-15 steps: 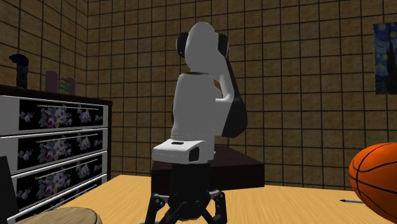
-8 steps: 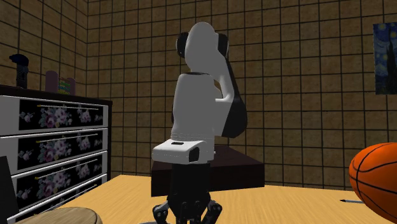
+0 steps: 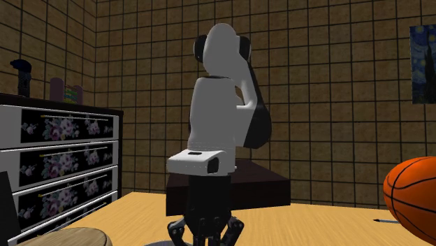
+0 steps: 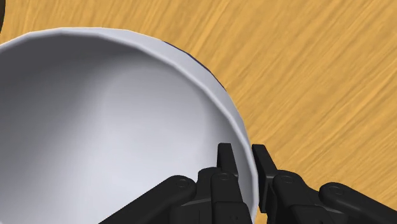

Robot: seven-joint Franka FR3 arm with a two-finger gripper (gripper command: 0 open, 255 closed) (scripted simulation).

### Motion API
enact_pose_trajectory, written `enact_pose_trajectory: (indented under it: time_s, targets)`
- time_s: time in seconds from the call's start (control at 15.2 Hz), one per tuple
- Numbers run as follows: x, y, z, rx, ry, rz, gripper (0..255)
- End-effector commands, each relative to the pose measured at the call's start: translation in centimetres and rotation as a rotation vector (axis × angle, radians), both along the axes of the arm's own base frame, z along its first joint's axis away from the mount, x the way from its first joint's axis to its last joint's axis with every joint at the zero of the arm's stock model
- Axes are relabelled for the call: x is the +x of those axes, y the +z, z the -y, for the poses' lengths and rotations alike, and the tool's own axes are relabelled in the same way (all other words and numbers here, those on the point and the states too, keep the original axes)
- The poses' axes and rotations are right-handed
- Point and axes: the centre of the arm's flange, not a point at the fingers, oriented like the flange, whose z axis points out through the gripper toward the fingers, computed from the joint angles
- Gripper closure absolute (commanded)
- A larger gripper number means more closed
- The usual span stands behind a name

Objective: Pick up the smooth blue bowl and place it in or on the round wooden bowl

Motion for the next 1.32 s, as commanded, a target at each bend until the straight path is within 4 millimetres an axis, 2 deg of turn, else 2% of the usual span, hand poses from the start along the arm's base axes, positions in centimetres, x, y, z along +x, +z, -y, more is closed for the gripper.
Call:
enact_pose_trajectory:
  time_s: [0.0,1.25]
  targets:
    - [-0.1,0.9,0.0,0.000,0.000,0.001,255]
    - [-0.1,11.0,0.0,0.000,0.000,0.001,255]
